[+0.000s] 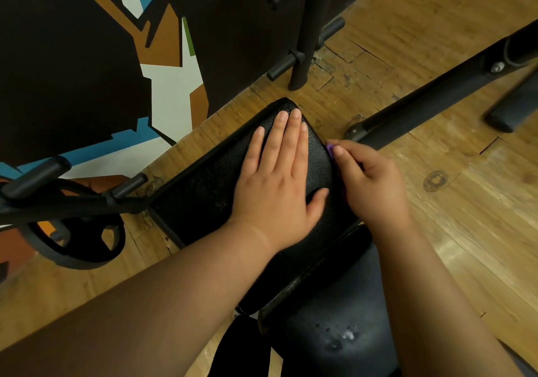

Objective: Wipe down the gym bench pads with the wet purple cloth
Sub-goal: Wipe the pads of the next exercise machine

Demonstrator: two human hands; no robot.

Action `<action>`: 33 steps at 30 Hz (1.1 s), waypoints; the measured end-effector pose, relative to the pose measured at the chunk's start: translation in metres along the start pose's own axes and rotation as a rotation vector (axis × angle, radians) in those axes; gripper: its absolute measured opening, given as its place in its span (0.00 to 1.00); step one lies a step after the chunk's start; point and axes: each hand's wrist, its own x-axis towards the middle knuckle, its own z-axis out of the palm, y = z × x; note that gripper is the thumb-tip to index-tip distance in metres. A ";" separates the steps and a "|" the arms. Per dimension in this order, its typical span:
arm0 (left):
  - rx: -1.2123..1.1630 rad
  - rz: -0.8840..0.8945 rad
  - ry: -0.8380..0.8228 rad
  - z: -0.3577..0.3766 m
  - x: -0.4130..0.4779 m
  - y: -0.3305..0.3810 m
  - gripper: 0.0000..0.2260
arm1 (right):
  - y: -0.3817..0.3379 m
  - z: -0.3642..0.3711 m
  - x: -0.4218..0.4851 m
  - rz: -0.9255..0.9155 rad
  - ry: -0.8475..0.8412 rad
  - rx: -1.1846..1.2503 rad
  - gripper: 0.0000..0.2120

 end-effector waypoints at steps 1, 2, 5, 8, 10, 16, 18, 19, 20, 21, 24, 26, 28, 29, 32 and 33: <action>-0.022 -0.039 -0.006 0.000 0.000 0.006 0.39 | 0.000 -0.002 0.008 0.053 -0.049 -0.034 0.09; -0.028 -0.067 -0.006 0.001 0.001 0.011 0.40 | 0.001 -0.003 0.017 0.117 -0.109 -0.051 0.09; 0.003 -0.091 0.001 0.004 0.001 0.016 0.39 | 0.004 -0.005 0.021 0.189 -0.166 0.001 0.09; 0.011 -0.085 0.004 0.006 0.002 0.015 0.39 | 0.012 -0.004 -0.006 -0.009 -0.018 -0.020 0.09; 0.013 -0.086 0.003 0.006 0.002 0.017 0.40 | 0.013 -0.003 -0.014 -0.059 0.016 -0.041 0.09; 0.021 -0.091 -0.004 0.006 0.003 0.018 0.40 | 0.007 -0.010 0.022 0.252 -0.236 -0.002 0.10; 0.019 -0.087 0.003 0.007 0.003 0.018 0.40 | 0.010 -0.008 0.007 0.135 -0.118 -0.054 0.10; 0.017 -0.083 0.006 0.007 0.003 0.018 0.40 | 0.012 -0.007 -0.006 0.046 -0.032 -0.083 0.09; 0.016 -0.077 0.009 0.008 0.003 0.018 0.39 | 0.013 -0.005 -0.018 -0.030 0.037 -0.101 0.09; 0.017 -0.074 0.014 0.008 0.003 0.018 0.39 | 0.013 -0.003 -0.024 -0.069 0.071 -0.105 0.10; 0.026 -0.067 0.019 0.007 0.002 0.018 0.38 | 0.014 -0.006 -0.003 0.134 -0.042 -0.047 0.09; 0.032 -0.063 0.022 0.008 0.002 0.018 0.38 | 0.013 -0.011 0.013 0.333 -0.183 0.063 0.11; 0.038 -0.054 0.030 0.008 0.002 0.018 0.38 | 0.016 -0.010 0.010 0.344 -0.167 0.151 0.11; 0.037 -0.048 0.037 0.008 0.002 0.018 0.37 | 0.019 -0.008 0.001 0.261 -0.092 0.140 0.10; 0.029 -0.020 0.057 0.010 0.002 0.017 0.36 | 0.025 -0.001 -0.032 -0.049 0.139 0.002 0.10; 0.032 -0.011 0.063 0.010 0.002 0.018 0.36 | 0.024 -0.001 -0.032 -0.045 0.151 -0.011 0.11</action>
